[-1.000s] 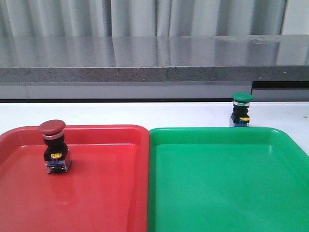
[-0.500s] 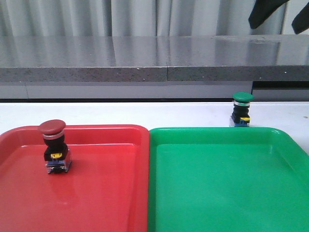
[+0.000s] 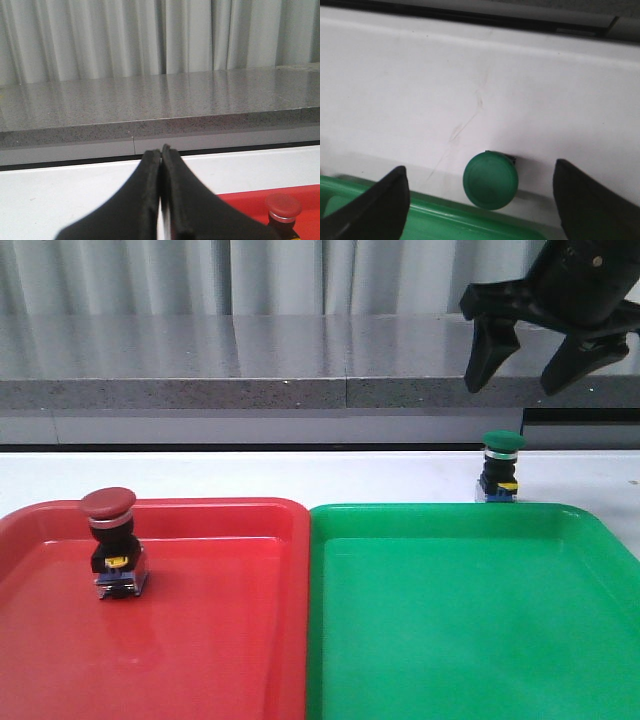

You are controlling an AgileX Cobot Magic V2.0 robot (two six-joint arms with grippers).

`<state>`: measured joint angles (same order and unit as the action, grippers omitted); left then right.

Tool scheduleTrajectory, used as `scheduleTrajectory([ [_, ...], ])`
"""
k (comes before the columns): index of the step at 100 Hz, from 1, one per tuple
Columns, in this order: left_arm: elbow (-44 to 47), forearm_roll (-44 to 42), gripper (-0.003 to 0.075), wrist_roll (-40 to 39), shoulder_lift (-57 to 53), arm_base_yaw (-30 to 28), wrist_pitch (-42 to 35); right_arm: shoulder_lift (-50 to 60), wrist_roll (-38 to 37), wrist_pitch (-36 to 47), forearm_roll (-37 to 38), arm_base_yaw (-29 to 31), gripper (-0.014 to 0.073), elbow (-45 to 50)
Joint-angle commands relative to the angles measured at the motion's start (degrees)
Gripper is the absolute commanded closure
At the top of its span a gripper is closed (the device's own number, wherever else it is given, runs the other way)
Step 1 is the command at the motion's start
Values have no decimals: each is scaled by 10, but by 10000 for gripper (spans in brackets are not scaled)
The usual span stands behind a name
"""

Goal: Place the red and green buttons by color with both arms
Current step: 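Move the right gripper down over the green-capped button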

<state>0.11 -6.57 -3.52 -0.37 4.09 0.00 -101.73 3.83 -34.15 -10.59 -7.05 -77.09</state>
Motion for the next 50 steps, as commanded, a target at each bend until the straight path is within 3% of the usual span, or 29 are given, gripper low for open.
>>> scheduleTrajectory([
  [1,23,1,739,-6,-18,-1,-42,3,6,22,11,1,3,-24],
  [50,23,1,739,-6,-18,-1,-42,-58,6,22,14,1,8,-29],
])
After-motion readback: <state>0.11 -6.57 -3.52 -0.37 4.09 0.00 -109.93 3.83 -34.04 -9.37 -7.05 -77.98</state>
